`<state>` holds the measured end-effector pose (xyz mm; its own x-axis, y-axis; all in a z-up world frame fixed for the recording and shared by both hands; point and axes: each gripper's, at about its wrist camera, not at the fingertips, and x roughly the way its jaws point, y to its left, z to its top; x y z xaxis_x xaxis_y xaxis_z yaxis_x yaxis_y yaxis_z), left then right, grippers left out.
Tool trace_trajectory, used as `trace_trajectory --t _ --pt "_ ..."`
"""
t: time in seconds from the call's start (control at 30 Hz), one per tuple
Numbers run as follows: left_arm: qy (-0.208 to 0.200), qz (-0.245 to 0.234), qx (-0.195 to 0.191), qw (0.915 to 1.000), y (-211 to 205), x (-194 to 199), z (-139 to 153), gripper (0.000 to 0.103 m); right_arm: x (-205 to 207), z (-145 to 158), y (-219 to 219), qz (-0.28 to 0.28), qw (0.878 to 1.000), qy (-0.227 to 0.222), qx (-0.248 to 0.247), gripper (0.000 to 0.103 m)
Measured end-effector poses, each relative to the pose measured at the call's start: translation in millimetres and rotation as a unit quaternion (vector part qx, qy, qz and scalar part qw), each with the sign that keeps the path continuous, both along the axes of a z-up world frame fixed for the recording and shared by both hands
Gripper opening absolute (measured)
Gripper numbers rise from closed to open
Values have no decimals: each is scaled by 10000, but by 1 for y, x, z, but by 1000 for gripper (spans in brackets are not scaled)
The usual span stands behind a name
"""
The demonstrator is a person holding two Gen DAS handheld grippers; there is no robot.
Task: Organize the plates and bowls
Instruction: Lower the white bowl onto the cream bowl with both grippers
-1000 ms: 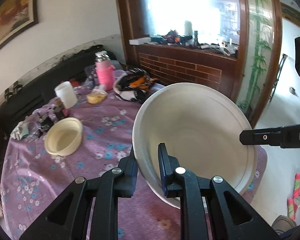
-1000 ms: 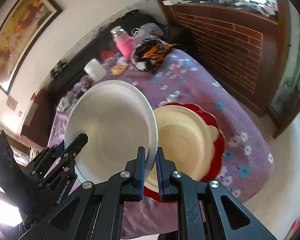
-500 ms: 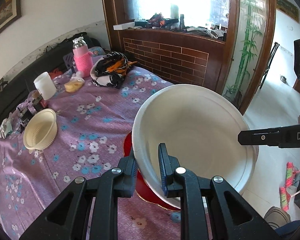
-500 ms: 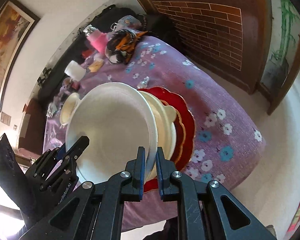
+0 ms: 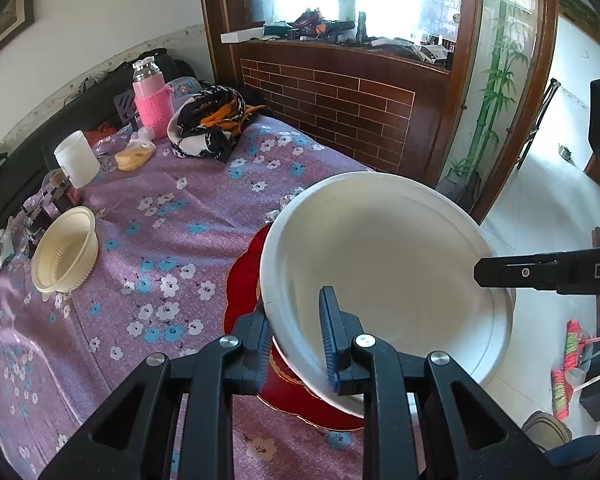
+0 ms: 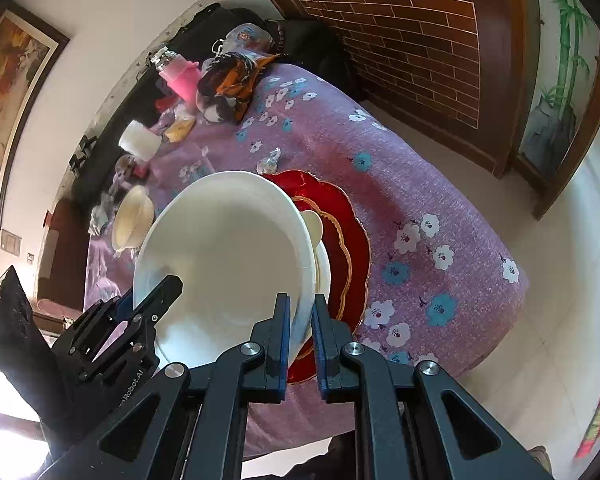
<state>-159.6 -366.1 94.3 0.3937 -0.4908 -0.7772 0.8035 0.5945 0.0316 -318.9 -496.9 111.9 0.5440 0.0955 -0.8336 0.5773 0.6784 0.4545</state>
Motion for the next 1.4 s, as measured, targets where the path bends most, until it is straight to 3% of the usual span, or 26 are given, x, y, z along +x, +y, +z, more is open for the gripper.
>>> trace_trajectory --t 1.4 --pt "34 185 110 9998 0 10 -8 20 17 -14 -1 275 9993 233 31 13"
